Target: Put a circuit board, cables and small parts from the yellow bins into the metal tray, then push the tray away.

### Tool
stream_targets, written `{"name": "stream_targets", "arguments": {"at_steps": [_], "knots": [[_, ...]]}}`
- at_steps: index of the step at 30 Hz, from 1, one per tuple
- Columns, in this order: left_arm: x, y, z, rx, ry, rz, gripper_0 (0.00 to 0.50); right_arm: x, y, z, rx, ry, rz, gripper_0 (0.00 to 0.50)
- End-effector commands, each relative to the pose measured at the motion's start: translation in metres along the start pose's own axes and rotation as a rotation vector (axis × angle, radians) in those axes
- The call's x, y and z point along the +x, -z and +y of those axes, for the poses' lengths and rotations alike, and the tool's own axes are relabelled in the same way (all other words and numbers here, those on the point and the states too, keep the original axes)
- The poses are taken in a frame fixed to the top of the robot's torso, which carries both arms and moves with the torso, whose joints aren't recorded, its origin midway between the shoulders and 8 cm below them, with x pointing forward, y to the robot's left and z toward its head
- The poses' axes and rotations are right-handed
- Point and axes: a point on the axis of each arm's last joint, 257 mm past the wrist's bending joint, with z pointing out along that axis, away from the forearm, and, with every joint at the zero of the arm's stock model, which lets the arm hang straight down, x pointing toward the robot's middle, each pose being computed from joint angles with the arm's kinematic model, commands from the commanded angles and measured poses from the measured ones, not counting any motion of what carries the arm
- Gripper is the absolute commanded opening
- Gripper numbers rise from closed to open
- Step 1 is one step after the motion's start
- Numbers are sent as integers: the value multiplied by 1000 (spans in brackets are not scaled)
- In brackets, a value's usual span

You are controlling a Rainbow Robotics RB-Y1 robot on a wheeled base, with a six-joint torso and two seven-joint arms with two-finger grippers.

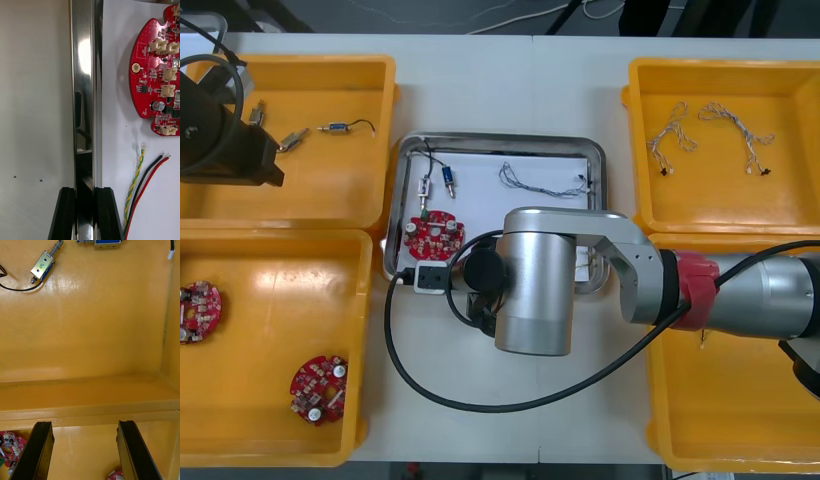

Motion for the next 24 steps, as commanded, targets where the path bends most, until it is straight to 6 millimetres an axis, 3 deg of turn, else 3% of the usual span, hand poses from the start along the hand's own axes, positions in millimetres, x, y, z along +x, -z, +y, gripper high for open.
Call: {"name": "stream_targets", "arguments": {"at_steps": [1,24], "knots": [[-5,16,25,-54,-106,-32,500,2,0,-32,53,-25,4,0],[-5,16,25,-54,-106,-32,500,4,0,-105,169,16,13,0]]}}
